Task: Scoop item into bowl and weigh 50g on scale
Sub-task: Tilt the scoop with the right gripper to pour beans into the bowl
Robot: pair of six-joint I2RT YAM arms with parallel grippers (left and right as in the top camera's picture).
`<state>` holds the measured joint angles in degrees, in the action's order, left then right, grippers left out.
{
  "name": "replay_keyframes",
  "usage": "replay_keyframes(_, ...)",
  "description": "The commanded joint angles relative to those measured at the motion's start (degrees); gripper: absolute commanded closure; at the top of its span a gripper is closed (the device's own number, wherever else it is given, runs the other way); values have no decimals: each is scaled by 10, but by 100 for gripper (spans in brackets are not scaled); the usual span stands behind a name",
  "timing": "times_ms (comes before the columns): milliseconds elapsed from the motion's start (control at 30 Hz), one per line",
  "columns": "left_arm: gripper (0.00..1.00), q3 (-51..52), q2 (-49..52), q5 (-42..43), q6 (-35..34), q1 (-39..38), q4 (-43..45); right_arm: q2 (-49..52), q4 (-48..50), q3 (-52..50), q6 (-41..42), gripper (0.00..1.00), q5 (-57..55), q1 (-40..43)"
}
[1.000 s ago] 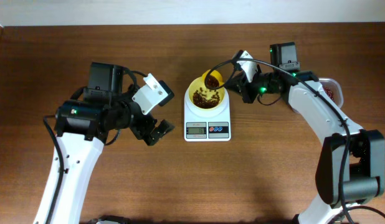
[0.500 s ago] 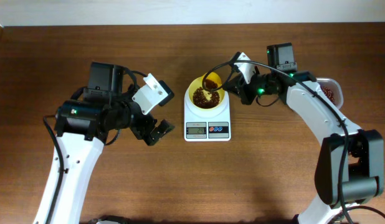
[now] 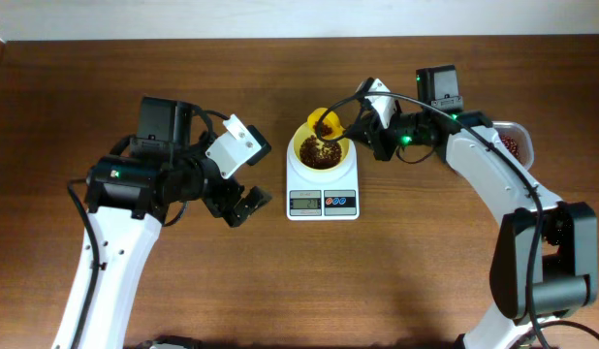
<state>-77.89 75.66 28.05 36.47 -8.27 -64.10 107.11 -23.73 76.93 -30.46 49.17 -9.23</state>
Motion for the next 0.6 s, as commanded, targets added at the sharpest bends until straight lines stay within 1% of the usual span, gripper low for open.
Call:
replay_keyframes(0, 1, 2, 3, 0, 9, 2, -1, 4, 2, 1, -71, 96, 12, 7)
replay_keyframes(67, 1, 2, 3, 0, 9, 2, -1, 4, 2, 1, -88, 96, 12, 7)
replay_keyframes(500, 1, 2, 3, 0, 9, 2, -1, -21, -4, 1, -88, 96, 14, 8)
replay_keyframes(567, 1, 2, 3, 0, 9, 2, -1, -23, -1, 1, -100, 96, 14, 16)
